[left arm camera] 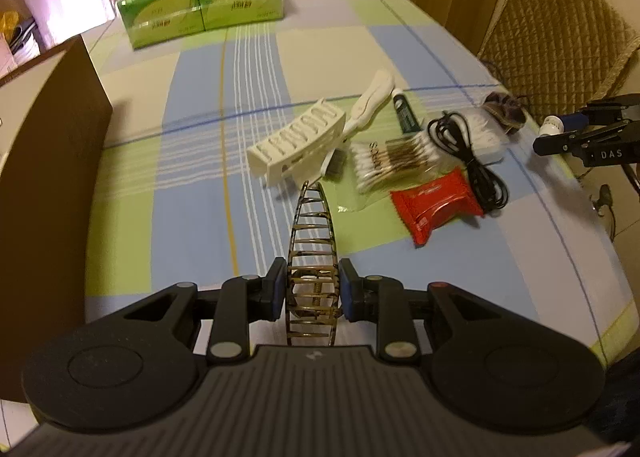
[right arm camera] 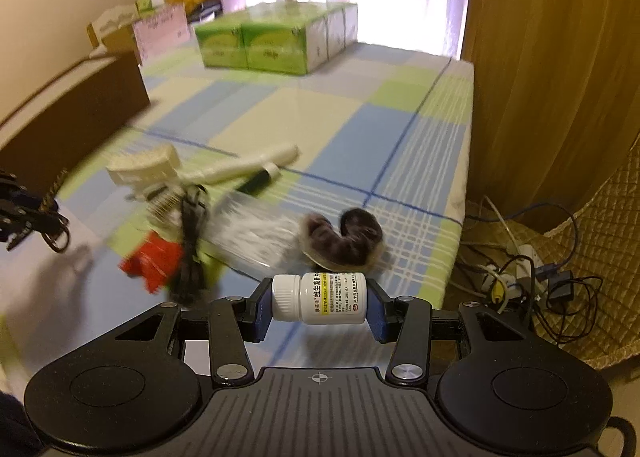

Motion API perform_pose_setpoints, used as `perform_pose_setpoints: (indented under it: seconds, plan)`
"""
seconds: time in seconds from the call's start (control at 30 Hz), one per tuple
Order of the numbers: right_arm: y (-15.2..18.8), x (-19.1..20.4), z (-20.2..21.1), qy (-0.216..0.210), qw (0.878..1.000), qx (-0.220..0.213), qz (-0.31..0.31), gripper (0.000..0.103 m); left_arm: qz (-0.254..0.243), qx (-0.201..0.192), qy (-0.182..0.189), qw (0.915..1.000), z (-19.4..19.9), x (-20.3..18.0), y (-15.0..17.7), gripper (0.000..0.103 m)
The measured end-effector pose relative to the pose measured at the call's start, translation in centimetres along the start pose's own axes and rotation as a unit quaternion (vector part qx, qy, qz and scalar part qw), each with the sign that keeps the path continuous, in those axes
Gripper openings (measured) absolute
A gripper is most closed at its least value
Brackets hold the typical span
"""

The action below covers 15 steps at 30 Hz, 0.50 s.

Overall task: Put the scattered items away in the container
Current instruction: 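Carry the hair clip and pill bottle with both tools over the open box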

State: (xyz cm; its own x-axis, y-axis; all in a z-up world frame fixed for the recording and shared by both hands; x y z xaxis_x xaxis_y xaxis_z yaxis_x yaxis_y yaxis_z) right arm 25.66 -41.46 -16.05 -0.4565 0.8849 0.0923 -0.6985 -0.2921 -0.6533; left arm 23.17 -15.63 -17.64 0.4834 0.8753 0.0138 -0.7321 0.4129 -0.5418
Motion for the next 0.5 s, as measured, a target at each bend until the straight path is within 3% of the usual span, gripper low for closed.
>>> perform_pose_setpoints:
  seconds: [0.27, 0.5]
  plan:
    - [-2.3, 6.2, 2.0, -0.010, 0.999, -0.033, -0.011, 0.049, -0.013, -0.039, 0.033, 0.9986, 4.1, 1.0, -1.2, 0.022]
    - [-6.5, 15.2, 1.0, -0.060, 0.996, -0.061, 0.025, 0.049, -0.016, -0.091, 0.047, 0.9946, 9.7, 5.1, -2.7, 0.022]
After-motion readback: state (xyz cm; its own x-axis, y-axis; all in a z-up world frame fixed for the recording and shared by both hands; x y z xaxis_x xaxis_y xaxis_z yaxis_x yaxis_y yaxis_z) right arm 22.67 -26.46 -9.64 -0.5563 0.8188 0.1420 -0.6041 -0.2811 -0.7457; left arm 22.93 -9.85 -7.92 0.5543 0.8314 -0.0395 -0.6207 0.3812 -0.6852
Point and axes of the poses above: each gripper's, at about its wrist camera, not at the fingertips, and z roughly against the way its jaws point, x to its left, y to its underside, the point moved 8 cm from there along -z, roughly the way its jaws point, and after that the axes turned 2 degrees about -y, right-handed, at the moved point
